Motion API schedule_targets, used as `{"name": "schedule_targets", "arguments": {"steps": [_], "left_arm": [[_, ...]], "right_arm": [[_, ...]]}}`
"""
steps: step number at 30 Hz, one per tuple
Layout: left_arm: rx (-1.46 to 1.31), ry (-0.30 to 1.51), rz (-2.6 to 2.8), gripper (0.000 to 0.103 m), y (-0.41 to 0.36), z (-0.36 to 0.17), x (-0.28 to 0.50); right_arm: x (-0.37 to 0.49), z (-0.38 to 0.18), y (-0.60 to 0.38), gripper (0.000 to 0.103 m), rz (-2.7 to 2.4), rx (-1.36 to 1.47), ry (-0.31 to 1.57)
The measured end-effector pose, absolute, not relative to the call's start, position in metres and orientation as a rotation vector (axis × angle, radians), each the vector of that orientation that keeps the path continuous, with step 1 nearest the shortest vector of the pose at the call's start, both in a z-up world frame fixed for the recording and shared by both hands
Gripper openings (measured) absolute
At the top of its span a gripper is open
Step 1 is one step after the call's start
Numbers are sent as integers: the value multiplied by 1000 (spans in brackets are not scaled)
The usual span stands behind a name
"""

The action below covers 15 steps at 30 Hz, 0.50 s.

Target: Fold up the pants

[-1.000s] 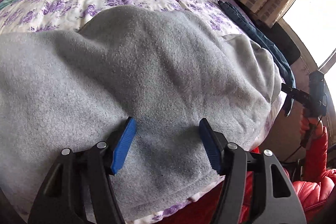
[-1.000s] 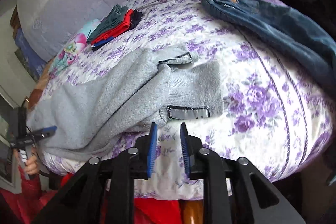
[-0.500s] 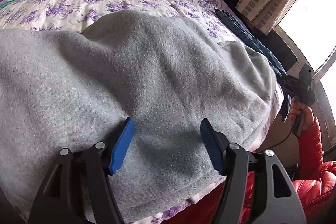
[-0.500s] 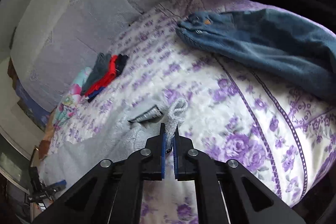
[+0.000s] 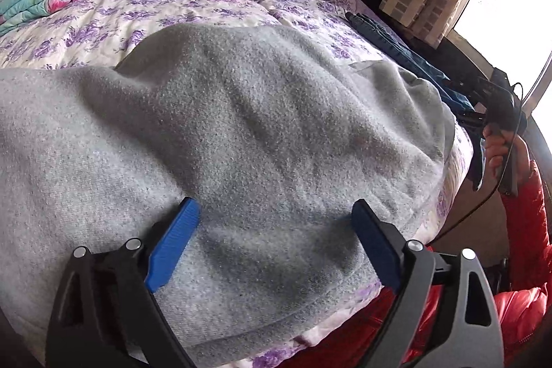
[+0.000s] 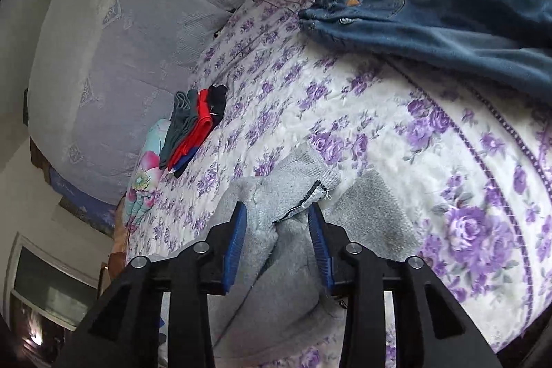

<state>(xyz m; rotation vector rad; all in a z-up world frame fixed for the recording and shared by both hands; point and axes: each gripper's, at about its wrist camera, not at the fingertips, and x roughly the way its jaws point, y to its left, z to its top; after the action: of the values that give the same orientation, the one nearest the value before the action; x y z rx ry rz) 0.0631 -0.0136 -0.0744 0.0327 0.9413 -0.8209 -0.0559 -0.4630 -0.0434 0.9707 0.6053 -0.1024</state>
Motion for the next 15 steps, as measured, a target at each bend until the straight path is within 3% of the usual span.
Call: {"name": "schedule_targets", "arguments": {"steps": [5, 7, 15], "left_arm": [[-8, 949, -838, 93, -12, -75, 66], [-10, 949, -837, 94, -13, -75, 66], [-67, 975, -883, 94, -5, -72, 74]], "right_arm": [[-30, -57, -463, 42, -66, 1023, 618], [-24, -46, -458, 8, -71, 933, 595], [-109, 41, -424, 6, -88, 661, 384]]}}
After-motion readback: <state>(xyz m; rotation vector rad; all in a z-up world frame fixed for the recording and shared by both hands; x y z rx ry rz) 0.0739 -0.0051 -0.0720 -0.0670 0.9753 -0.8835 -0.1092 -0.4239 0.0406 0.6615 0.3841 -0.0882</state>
